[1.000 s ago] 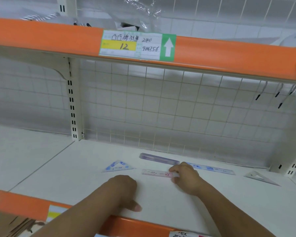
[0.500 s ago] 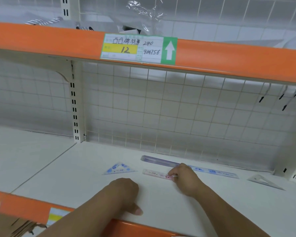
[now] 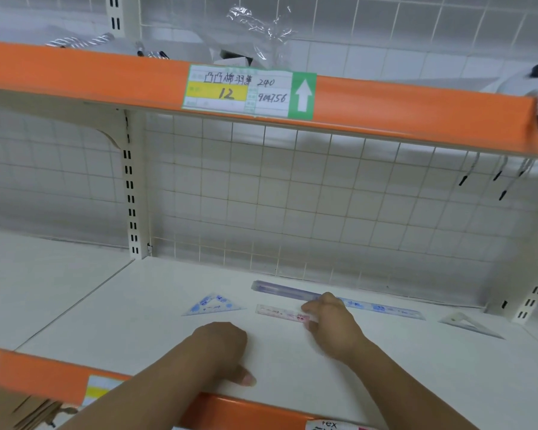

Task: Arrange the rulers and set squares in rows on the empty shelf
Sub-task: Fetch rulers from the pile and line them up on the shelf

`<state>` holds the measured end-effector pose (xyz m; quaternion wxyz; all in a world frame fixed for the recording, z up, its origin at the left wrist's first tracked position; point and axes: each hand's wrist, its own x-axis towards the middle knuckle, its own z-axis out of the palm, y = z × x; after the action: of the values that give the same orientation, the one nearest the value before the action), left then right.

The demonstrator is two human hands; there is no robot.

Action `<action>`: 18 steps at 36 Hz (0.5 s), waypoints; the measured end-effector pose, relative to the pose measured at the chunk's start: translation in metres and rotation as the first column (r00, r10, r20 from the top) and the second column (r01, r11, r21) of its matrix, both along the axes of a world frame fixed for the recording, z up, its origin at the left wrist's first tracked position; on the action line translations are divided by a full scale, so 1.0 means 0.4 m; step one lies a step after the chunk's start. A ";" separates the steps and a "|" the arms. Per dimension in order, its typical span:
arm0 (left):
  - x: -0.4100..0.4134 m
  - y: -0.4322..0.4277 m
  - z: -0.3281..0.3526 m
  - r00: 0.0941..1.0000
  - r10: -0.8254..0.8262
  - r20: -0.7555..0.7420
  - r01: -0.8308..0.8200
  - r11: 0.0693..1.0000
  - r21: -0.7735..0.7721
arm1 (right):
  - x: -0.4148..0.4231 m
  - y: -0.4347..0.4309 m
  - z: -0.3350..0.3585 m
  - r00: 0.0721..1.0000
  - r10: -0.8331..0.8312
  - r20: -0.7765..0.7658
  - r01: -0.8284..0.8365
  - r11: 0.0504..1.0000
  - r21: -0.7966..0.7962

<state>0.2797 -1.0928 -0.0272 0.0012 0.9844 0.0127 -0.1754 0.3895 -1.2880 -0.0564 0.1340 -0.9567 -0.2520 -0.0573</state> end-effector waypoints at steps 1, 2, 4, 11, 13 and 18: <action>0.000 0.001 0.000 1.000 0.002 0.004 -0.001 1.000 -0.004 | -0.011 0.002 0.004 1.000 -0.002 0.013 0.002 1.000 -0.006; -0.001 0.001 0.000 1.000 0.002 0.007 -0.002 1.000 -0.009 | -0.023 0.003 0.009 1.000 -0.004 0.022 0.005 1.000 -0.019; -0.003 0.003 0.000 1.000 -0.003 0.012 0.003 1.000 -0.025 | -0.048 0.006 0.019 0.999 -0.009 0.043 0.012 0.997 -0.073; -0.017 -0.001 0.011 0.997 -0.032 0.067 0.034 0.999 -0.033 | -0.117 0.018 0.045 0.997 -0.012 0.071 0.028 0.973 -0.229; -0.022 -0.007 0.015 0.991 -0.049 0.127 0.052 0.998 -0.017 | -0.135 0.024 0.053 0.998 -0.003 0.055 0.016 0.974 -0.225; -0.036 -0.019 0.019 0.966 -0.089 0.241 0.091 0.996 0.002 | -0.176 0.040 0.062 1.000 0.001 0.006 0.000 0.981 -0.194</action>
<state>0.2653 -1.1005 -0.0194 -0.0005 0.9980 -0.0331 -0.0546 0.3190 -1.2719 -0.0316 0.0392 -0.9649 -0.2572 -0.0355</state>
